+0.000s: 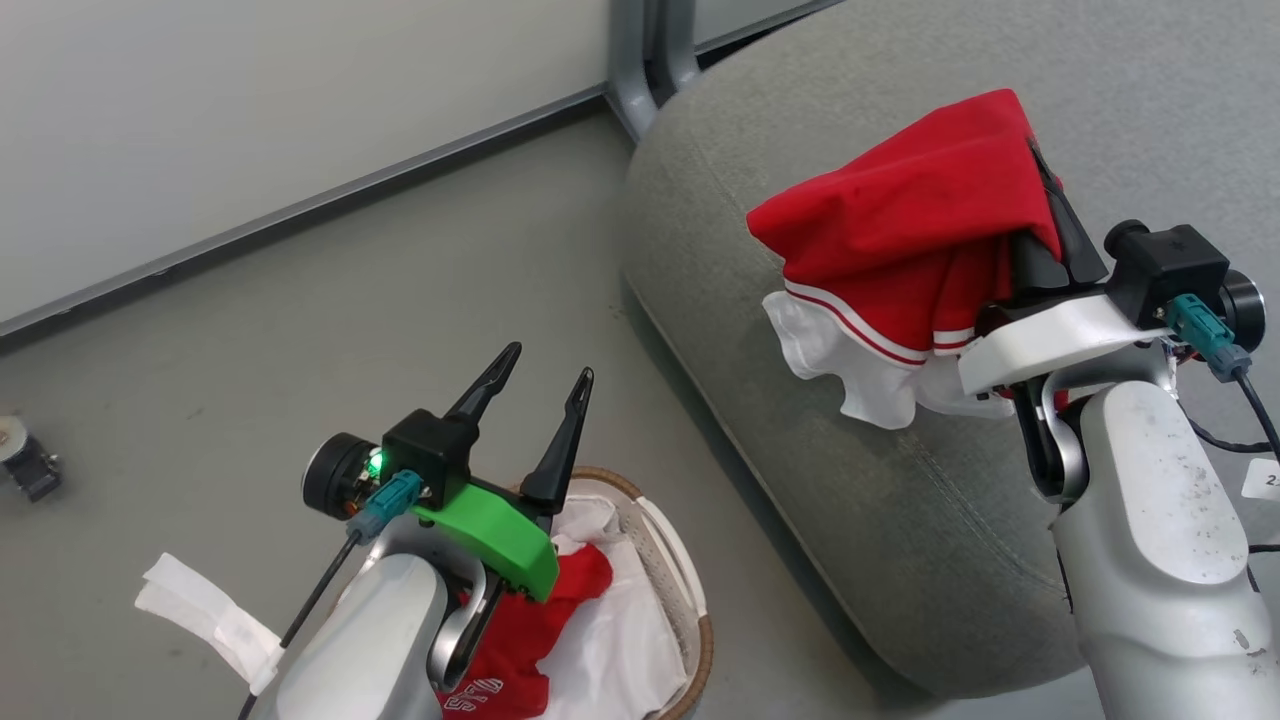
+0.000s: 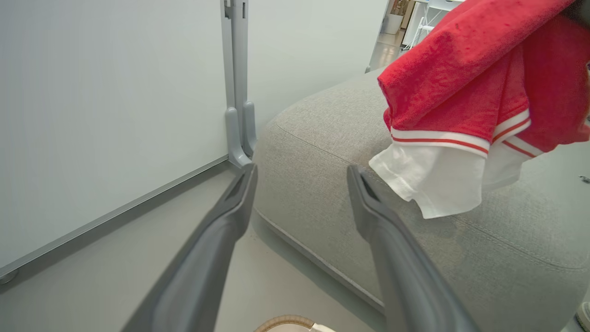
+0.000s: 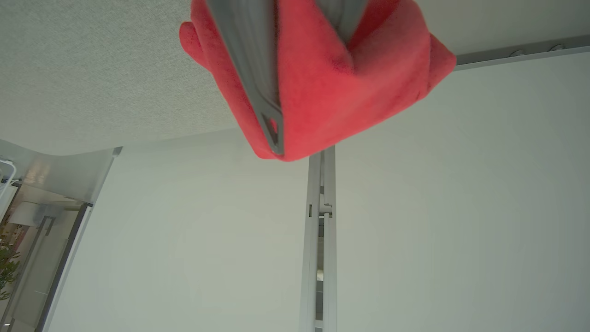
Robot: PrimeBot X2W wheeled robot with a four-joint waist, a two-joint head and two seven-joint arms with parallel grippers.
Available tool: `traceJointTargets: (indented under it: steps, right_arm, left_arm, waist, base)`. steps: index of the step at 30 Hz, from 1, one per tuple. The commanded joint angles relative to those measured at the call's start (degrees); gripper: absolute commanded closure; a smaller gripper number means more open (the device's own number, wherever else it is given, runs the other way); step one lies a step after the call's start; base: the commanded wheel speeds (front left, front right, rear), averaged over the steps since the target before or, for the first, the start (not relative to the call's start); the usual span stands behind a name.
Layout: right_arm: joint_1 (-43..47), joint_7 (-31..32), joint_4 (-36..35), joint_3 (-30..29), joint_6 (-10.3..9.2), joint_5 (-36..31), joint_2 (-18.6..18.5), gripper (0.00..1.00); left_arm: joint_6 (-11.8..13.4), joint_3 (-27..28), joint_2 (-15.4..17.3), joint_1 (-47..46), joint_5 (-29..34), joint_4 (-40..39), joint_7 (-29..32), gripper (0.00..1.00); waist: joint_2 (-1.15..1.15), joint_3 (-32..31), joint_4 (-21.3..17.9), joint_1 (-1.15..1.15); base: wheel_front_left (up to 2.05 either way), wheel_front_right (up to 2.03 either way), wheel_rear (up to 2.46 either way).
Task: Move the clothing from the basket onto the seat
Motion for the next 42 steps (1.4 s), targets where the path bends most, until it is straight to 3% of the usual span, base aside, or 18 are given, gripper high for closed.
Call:
traceJointTargets:
  steps: [1, 6, 11, 17, 21, 27, 33, 36, 42]
  right_arm:
    - [-0.21, -0.17, -0.18, 0.12, -0.08, 0.35, -0.08, 1.00]
    - [0.28, -0.17, 0.04, 0.45, -0.08, 0.22, -0.08, 1.00]
    - [-1.94, -0.17, 1.44, 0.97, -0.08, -2.19, -0.14, 1.00]
    - [-9.54, -0.17, 4.31, -2.00, -0.08, -7.01, -0.11, 1.00]
    - [-18.51, -0.17, 5.98, -7.77, -0.08, -13.90, -0.18, 1.00]
    - [-32.37, -0.17, 9.67, -19.30, -0.08, -21.42, -5.48, 1.00]
    - [-42.07, 1.89, 15.16, -24.89, -0.08, -28.51, -12.98, 1.00]
    - [-43.33, 2.91, 18.42, -26.90, -0.08, -30.38, -14.88, 1.00]
    - [-40.43, 3.45, 25.74, -28.86, -0.09, -32.36, -15.22, 1.00]
  left_arm:
    - [-0.30, -0.46, 0.48, -1.13, -0.03, 0.18, -0.04, 0.00]
    - [-0.28, -2.48, 0.65, -2.30, -0.49, 0.24, -0.04, 0.00]
    - [-0.28, -4.30, 0.82, -4.31, -0.61, -0.02, -0.04, 0.00]
    - [-0.29, -5.87, 1.02, -7.45, -0.24, -0.62, -0.04, 0.00]
    - [-0.28, -7.20, 0.47, -10.29, 0.36, -2.11, -0.04, 0.00]
    - [-0.28, -9.74, 0.04, -14.92, 1.32, -4.97, 0.12, 0.00]
    - [-0.22, -10.67, 0.16, -19.35, 2.75, -8.29, 0.81, 0.00]
    - [0.01, -11.02, 0.26, -20.46, 3.49, -9.46, 0.86, 0.00]
    - [0.53, -11.38, 0.00, -19.70, 3.34, -9.54, 0.61, 0.00]
  waist:
    - [0.00, 3.77, -7.05, -0.01]
    - [0.00, 4.88, -8.53, -0.01]
    - [0.00, 6.88, -7.16, -0.01]
    - [0.00, 10.73, -2.72, -0.01]
    - [0.00, 14.81, 2.06, -0.01]
    - [0.00, 21.99, 9.06, -0.01]
    - [0.00, 29.48, 14.43, -0.01]
    - [0.00, 31.69, 15.51, -0.01]
    - [0.00, 33.03, 15.69, -0.01]
  base:
    - [0.00, 0.00, 0.00]
    - [0.00, 0.00, 0.00]
    - [0.00, 0.00, 0.00]
    - [0.00, 0.00, 0.00]
    - [0.00, 0.00, 0.00]
    - [0.00, 0.00, 0.00]
    - [0.00, 0.00, 0.00]
    - [0.00, 0.00, 0.00]
    - [0.00, 0.00, 0.00]
